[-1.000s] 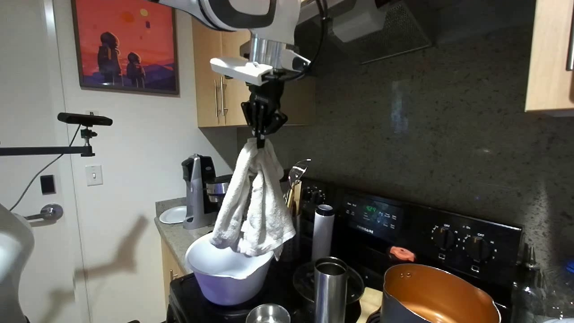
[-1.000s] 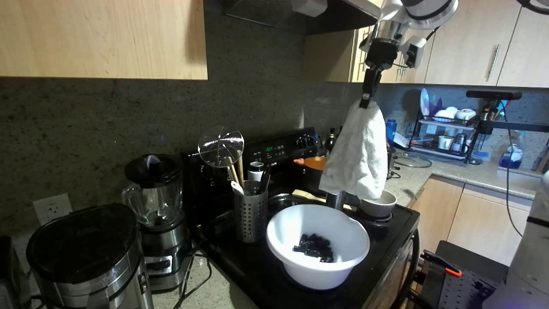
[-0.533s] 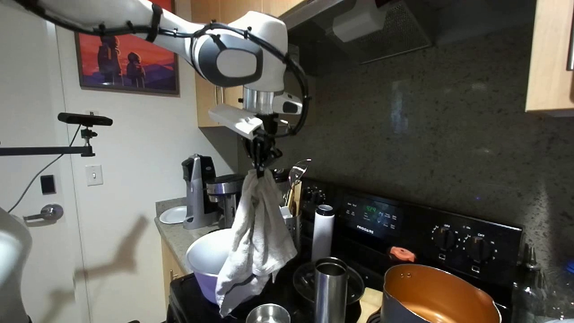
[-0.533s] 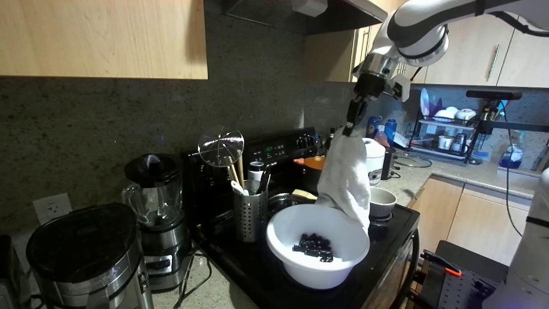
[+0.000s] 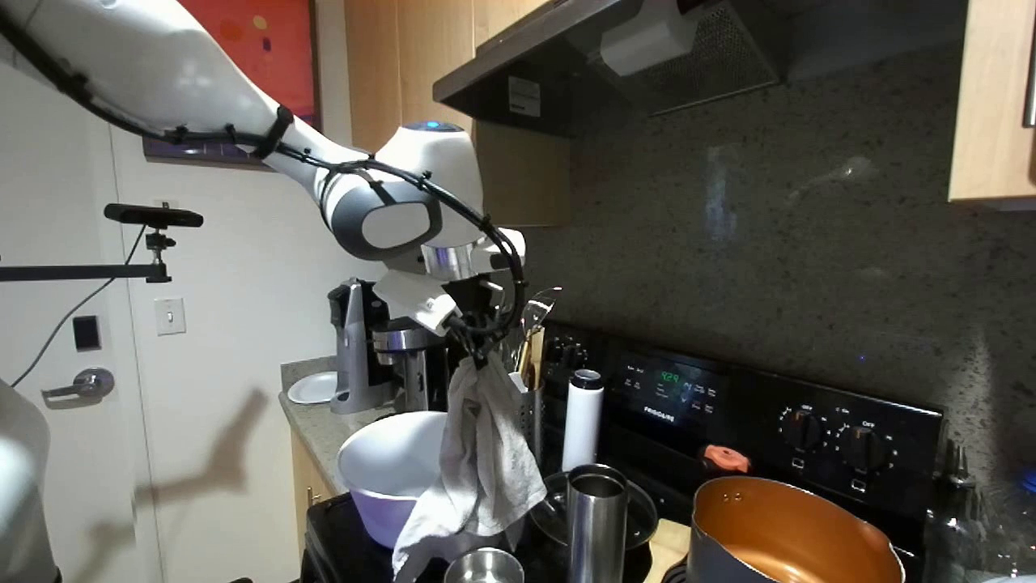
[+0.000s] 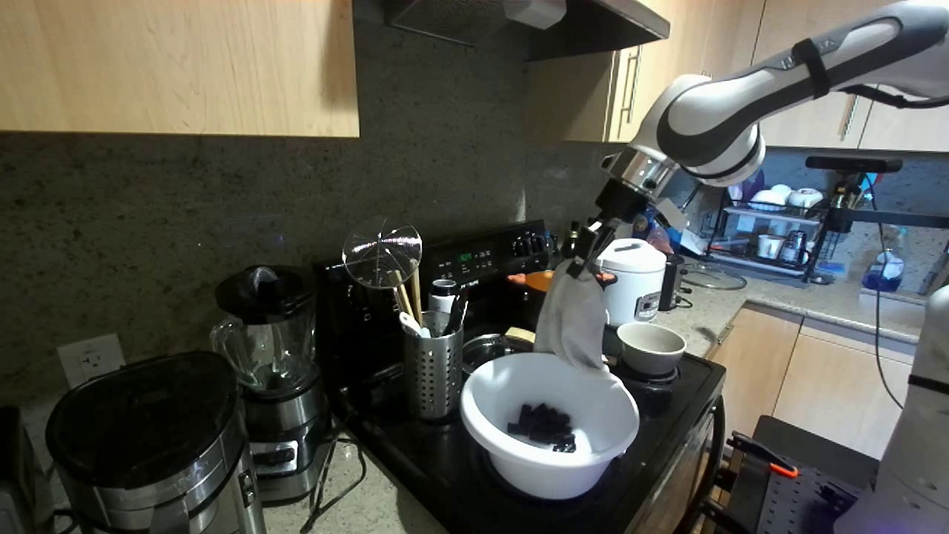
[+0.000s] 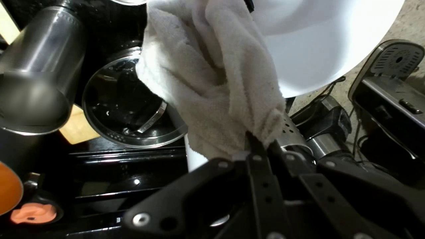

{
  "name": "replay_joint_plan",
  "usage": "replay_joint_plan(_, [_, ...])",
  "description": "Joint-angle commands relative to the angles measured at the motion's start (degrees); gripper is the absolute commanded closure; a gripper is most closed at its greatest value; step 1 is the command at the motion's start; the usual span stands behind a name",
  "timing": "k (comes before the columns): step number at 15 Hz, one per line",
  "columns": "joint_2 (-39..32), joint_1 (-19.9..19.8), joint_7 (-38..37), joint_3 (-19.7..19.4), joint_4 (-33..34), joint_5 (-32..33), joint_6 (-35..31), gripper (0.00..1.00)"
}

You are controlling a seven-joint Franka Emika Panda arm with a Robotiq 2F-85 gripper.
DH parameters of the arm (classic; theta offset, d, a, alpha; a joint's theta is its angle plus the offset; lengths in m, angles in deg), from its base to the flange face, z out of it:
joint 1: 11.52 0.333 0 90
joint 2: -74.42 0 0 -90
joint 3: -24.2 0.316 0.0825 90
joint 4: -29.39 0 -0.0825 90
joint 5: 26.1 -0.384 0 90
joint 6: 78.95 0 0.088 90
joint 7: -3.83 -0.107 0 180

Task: Pick up the towel from the stove and wipe the silver cup with it.

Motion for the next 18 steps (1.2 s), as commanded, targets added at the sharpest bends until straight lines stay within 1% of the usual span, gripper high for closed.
replay_joint_plan(1, [-2.98,0.76,-4.12,1.22,-2.79,1.89,-8.52,0.99])
replay_joint_plan(5, [-6.74,0.25,-7.44,1.55,-4.48,4.97,-15.54,0.99])
replay_joint_plan(6, [-7.5,-0.03,-8.46,1.64,-4.74,6.12,-16.79,0.9])
replay_joint_plan(7, [-8.16,-0.17,-9.18,1.51,-4.97,6.92,-17.51,0.69])
replay_joint_plan(9, [-8.99,-0.56,-10.6,1.38,-4.95,8.34,-17.63,0.64])
replay_joint_plan(10, [-9.02,-0.67,-11.2,1.3,-4.76,8.75,-16.61,0.59])
replay_joint_plan(14, [-6.91,-0.68,-13.83,1.4,-2.9,9.3,-10.0,0.3])
replay_joint_plan(15, [-6.17,-0.55,-14.05,1.29,-2.34,9.07,-8.19,0.21])
replay_joint_plan(18, [-3.06,-0.72,-14.06,1.56,1.1,10.15,0.21,0.01])
